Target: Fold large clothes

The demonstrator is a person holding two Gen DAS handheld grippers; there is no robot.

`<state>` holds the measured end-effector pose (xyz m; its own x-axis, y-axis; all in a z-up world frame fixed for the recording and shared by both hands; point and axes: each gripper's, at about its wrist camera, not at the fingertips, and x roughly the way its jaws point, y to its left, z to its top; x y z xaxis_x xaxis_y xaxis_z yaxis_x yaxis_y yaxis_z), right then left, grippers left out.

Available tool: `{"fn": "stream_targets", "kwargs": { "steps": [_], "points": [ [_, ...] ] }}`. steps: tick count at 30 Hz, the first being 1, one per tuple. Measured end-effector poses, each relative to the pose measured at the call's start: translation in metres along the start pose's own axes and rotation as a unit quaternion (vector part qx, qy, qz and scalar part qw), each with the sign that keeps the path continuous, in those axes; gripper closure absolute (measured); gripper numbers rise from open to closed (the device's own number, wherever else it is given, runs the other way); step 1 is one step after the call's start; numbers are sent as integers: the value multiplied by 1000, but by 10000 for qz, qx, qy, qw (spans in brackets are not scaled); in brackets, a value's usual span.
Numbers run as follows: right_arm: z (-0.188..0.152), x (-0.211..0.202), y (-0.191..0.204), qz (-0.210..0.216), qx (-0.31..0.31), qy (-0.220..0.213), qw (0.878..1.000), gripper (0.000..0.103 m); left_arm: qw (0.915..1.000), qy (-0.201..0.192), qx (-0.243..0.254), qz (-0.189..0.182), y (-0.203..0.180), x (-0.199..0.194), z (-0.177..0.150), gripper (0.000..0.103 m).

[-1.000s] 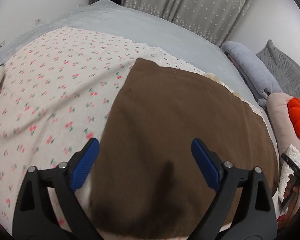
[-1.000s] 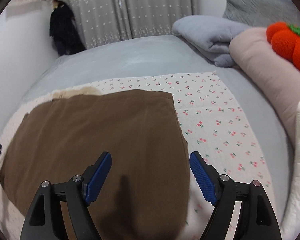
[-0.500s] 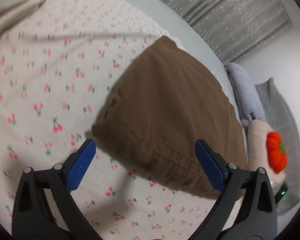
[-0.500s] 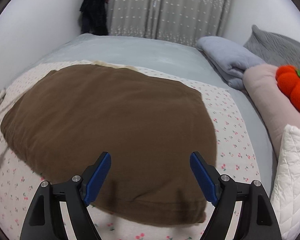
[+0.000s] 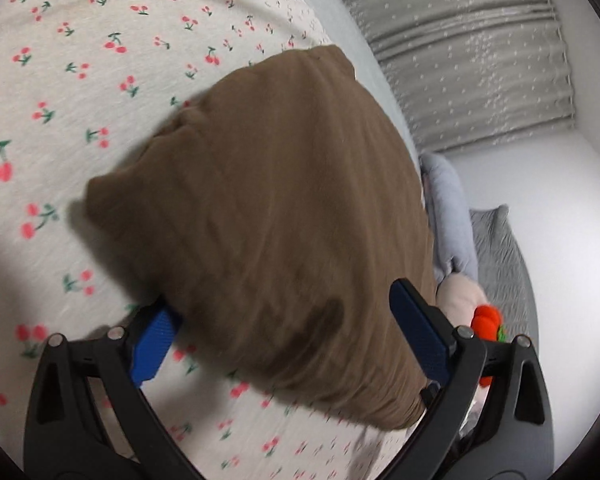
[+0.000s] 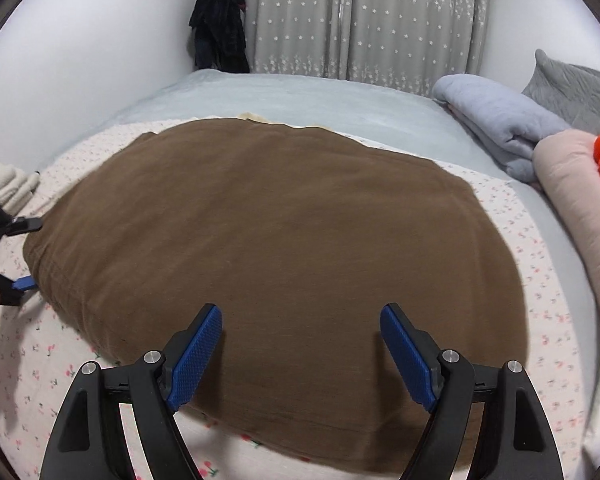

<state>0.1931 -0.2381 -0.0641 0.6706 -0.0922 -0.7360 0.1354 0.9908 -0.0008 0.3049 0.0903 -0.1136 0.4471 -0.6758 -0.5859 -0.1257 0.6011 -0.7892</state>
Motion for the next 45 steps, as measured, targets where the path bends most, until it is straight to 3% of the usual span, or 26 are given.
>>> {"fn": "stream_targets", "kwargs": {
  "steps": [6, 10, 13, 16, 18, 21, 23, 29, 38, 42, 45],
  "points": [
    [-2, 8, 9, 156, 98, -60, 9998, 20, 9984, -558, 31, -24, -7, 10, 0, 7],
    [0, 8, 18, 751, 195, -115, 9969, 22, 9960, -885, 62, 125, -12, 15, -2, 17],
    [0, 10, 28, 963, 94, -102, 9953, 31, 9937, -1106, 4, 190, -10, 18, -3, 30],
    [-4, 16, 34, 1151, 130, -38, 9933, 44, 9920, -1238, -219, 101, -1, 20, 0, 57],
    [-8, 19, 37, 1261, 165, -17, 9919, 52, 9907, -1283, -418, -183, 6, 19, 0, 74],
    [-13, 27, 37, 1376, 203, 151, 9902, 55, 9874, -1560, -130, -247, -11, 9, -2, 80],
    [-16, 33, 33, 1495, 310, 312, 9878, 55, 9832, -1786, 336, -182, -36, 0, -6, 82],
    [-17, 40, 21, 1797, 642, 439, 9806, 55, 9599, -2188, 1746, -160, -122, -16, -23, 84],
    [-17, 42, 21, 1819, 730, 488, 9794, 55, 9162, -2120, 3394, -221, -208, -14, -57, 84],
    [-14, 43, 17, 1977, 856, 552, 9750, 55, 8907, -1915, 4114, -282, -236, -3, -83, 84],
    [-5, 34, -3, 2449, 1072, 764, 9606, 59, 8634, -1624, 4770, -269, -255, 11, -107, 84]
  ]
}}
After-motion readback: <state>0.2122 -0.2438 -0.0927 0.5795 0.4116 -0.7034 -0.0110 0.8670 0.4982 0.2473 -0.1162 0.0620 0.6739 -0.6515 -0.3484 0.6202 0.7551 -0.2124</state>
